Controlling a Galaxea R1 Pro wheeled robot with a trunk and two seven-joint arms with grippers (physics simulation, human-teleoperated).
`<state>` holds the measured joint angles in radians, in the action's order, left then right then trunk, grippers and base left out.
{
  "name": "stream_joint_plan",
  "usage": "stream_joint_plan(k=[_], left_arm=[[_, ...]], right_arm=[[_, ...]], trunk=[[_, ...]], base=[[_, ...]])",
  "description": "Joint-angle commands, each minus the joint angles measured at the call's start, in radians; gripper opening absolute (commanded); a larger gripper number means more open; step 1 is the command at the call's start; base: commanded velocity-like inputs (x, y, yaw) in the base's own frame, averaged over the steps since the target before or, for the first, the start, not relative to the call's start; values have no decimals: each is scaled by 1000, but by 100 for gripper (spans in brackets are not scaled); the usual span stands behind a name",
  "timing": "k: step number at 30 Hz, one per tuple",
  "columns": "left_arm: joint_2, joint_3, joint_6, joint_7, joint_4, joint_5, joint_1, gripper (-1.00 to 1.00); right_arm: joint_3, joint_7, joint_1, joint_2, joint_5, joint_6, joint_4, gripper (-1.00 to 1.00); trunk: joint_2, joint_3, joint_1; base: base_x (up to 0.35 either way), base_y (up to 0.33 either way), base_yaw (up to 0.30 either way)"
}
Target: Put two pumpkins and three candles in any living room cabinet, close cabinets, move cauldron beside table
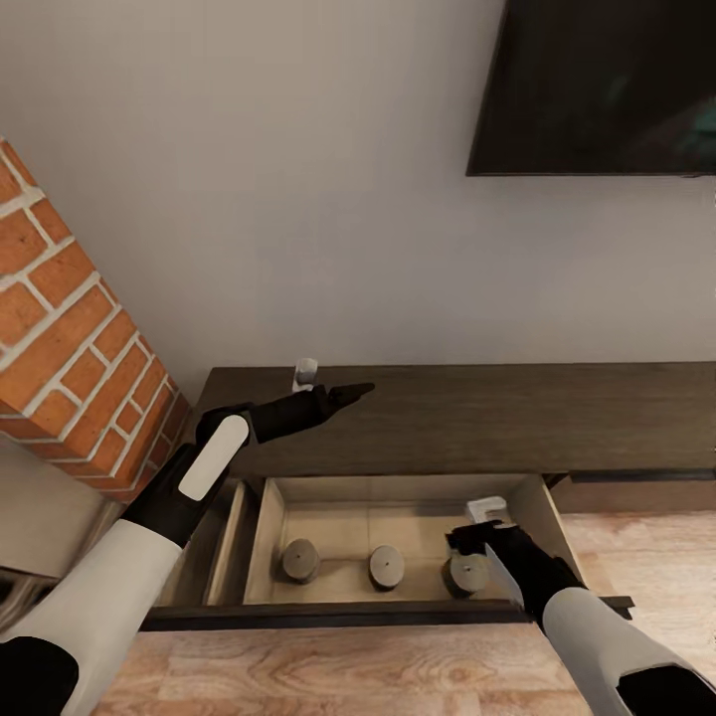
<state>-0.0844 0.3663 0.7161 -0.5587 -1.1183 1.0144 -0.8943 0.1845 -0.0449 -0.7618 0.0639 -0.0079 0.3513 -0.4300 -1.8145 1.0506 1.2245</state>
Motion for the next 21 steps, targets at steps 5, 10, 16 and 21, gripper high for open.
stream_joint_plan(k=[5, 10, 16, 21], left_arm=[[13, 2, -3, 0, 0, -3, 0, 100], [24, 2, -4, 3, 0, -3, 0, 100], [24, 3, -3, 3, 14, -4, 0, 100], [27, 2, -4, 3, 61, -4, -1, 100]], right_arm=[[-49, -206, 9, 59, -101, 30, -139, 100], [-54, -230, 14, 72, -111, 81, -215, 100], [-54, -233, 15, 73, -112, 129, -226, 100], [-54, -234, 15, 76, -112, 163, -245, 100]], trunk=[[35, -16, -19], [70, -31, -38], [112, -50, -61], [147, -66, -81]], base=[[0, 0, 0], [0, 0, 0], [-135, 38, 0], [-256, 62, 0]])
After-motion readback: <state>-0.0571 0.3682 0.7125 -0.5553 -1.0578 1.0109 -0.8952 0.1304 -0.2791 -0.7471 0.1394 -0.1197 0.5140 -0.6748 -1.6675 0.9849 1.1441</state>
